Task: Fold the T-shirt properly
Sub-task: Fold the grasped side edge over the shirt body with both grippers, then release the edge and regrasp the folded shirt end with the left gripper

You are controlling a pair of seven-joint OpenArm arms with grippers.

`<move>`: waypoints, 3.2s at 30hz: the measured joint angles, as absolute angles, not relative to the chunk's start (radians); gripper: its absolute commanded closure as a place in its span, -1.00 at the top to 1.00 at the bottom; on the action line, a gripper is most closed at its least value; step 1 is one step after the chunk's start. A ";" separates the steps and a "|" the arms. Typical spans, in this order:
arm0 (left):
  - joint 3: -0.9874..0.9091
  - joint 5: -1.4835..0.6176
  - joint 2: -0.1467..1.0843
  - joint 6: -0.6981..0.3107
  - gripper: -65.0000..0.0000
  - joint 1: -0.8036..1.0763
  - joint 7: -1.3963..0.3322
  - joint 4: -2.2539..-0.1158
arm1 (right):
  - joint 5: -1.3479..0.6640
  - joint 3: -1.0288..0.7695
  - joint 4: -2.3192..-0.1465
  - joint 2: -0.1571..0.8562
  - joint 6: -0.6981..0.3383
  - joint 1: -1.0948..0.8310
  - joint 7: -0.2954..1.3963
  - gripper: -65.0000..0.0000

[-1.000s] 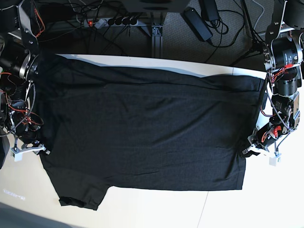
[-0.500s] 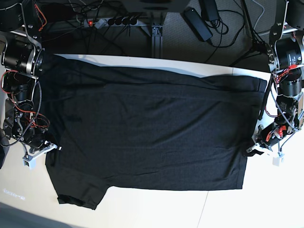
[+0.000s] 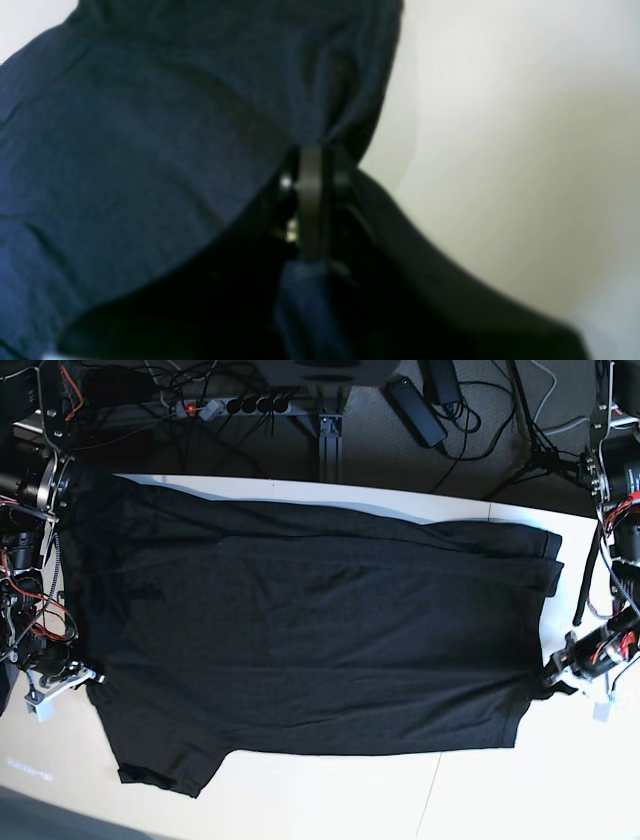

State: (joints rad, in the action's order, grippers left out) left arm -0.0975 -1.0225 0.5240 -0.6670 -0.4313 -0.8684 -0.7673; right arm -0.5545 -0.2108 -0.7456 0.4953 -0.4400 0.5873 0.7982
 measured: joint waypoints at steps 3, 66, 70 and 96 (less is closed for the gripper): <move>-0.097 -1.019 0.538 -0.668 -1.00 -0.390 -0.876 -0.834 | -0.603 -0.211 -0.752 0.517 -0.446 0.588 0.841 -1.00; -0.027 -0.763 0.517 -0.669 -0.06 -0.324 -0.758 -0.912 | -0.681 -0.284 -1.123 0.703 -0.482 0.269 0.770 0.11; -0.027 -0.745 0.493 -0.668 -0.07 -0.369 -0.728 -0.819 | -0.679 -0.284 -1.111 0.703 -0.482 0.265 0.774 0.11; -0.033 -0.738 0.404 -0.669 -0.79 -0.376 -0.690 -0.789 | -0.685 -0.284 -1.111 0.701 -0.482 0.266 0.775 0.10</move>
State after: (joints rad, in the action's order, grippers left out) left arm -0.0330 -0.7383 0.4042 -0.6693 -0.3763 -0.6899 -0.7887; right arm -0.6846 -0.2840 -1.1114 0.7006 -0.4824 0.2661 0.7746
